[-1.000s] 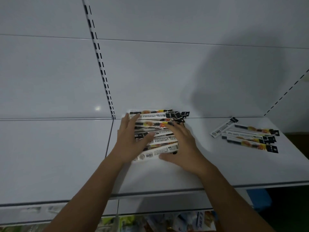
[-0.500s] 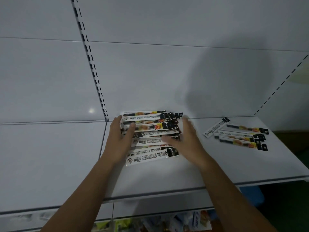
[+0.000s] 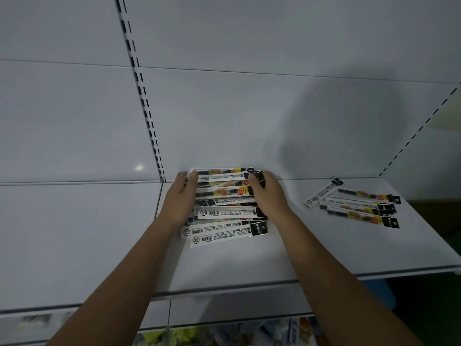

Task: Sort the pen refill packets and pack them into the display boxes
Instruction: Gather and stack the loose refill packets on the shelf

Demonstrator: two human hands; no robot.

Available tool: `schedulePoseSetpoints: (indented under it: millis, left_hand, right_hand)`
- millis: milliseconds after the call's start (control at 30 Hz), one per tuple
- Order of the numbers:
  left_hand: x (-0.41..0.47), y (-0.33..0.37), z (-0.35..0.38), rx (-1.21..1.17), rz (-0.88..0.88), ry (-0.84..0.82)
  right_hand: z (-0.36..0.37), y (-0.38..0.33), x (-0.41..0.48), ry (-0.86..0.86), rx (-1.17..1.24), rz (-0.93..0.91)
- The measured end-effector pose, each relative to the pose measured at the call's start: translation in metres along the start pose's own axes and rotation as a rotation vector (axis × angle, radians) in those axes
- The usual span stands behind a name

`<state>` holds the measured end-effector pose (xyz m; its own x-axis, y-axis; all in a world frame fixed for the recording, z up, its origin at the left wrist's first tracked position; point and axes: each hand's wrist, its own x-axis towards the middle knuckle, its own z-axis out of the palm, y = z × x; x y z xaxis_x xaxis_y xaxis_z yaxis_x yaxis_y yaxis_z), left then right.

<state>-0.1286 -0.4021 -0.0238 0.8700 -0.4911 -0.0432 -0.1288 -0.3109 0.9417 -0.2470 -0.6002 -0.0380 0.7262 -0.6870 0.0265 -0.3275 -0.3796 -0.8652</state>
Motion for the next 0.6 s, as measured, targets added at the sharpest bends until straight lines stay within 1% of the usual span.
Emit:
schedulePoseSetpoints:
  millis: [67,100,167,233,300,433,500,600]
  left_hand:
    - [-0.004,0.001,0.001,-0.002,-0.002,-0.005]
    - [-0.006,0.003,0.000,-0.006,0.005,0.006]
    - [-0.005,0.001,-0.004,0.011,0.042,0.058]
    - [-0.001,-0.003,-0.008,0.041,0.054,0.084]
    - [0.003,-0.006,-0.009,0.064,0.026,0.048]
    - [0.000,0.003,0.000,0.054,-0.014,-0.049]
    - [-0.001,0.006,0.004,0.026,-0.021,-0.047]
    - [-0.002,0.005,-0.002,-0.028,-0.002,-0.022]
  right_hand:
    - [-0.006,-0.003,-0.004,-0.046,0.028,-0.021]
    - [-0.009,-0.003,-0.004,-0.036,0.034,-0.023]
    - [-0.012,-0.001,-0.001,0.062,0.010,-0.010]
    - [-0.014,0.003,0.004,0.129,-0.103,0.039]
    - [-0.012,-0.002,0.004,0.112,-0.182,0.079]
    - [-0.001,-0.016,0.003,0.043,-0.187,0.104]
    - [0.002,-0.016,0.000,0.004,-0.151,0.106]
    - [-0.007,-0.008,-0.006,-0.043,0.010,0.101]
